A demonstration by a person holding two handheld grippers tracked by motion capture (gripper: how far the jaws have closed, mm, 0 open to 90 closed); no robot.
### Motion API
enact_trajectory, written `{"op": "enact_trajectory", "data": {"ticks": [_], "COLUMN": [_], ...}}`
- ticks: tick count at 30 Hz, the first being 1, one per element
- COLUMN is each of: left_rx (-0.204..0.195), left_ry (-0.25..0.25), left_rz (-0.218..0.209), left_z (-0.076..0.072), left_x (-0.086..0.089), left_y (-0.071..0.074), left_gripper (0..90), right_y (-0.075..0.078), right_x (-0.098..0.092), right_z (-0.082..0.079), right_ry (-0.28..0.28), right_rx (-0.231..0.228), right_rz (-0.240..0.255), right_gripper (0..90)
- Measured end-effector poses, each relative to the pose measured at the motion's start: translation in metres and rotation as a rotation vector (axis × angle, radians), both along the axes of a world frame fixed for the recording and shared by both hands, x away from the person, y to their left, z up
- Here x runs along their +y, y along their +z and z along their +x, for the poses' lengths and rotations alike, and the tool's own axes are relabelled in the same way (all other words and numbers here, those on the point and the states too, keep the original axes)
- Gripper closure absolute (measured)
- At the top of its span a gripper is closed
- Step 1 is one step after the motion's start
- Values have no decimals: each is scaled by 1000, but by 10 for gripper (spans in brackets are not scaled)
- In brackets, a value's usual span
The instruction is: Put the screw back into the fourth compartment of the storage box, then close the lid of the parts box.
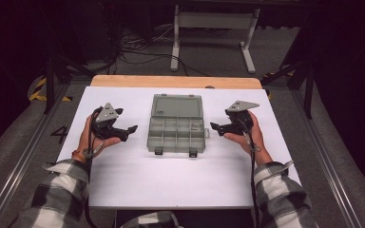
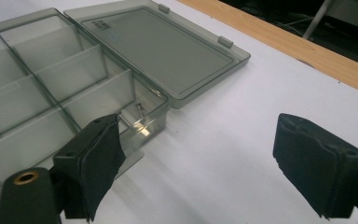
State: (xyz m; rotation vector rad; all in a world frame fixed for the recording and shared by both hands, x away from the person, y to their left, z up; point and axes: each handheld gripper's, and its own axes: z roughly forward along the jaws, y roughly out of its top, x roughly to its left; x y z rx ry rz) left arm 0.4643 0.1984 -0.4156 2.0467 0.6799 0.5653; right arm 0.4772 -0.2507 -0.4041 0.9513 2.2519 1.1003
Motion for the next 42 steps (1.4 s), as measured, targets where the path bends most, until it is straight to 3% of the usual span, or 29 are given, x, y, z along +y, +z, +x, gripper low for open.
{"op": "enact_trajectory", "data": {"ticks": [6,13,17,18,20,23,26,29,32,36,42], "left_rx": [17,21,38,44,44,64,80,100,120,159,182], "left_ry": [13,29,26,32,39,63,84,91,104,98,94], "left_rz": [30,21,52,69,84,116,115,131,153,190,243], "left_z": [14,27,35,38,41,48,55,61,67,74,79], "left_x": [-10,-15,-23,-27,-30,-34,-33,-31,-31,-36,-46], "left_y": [-12,-9,-8,-8,-8,-7,-6,-9,-14,-19,-25], "left_gripper": [170,192,197,203,209,231,263,338,515,656,818], "right_y": [-4,-9,-10,-9,-9,-7,-6,-8,-10,-14,-20], "right_x": [-1,-2,-2,-4,-4,-4,-1,4,10,17,32], "right_z": [8,15,17,19,20,25,29,36,43,50,61], "right_ry": [-16,-32,-37,-45,-51,-59,-52,-40,-31,-25,3], "right_rx": [7,18,16,16,12,17,25,50,68,85,116], "right_rz": [-9,-29,-27,12,17,29,13,-27,-68,-114,-167], "right_gripper": [224,257,283,332,356,482,556,656,761,859,900]}}
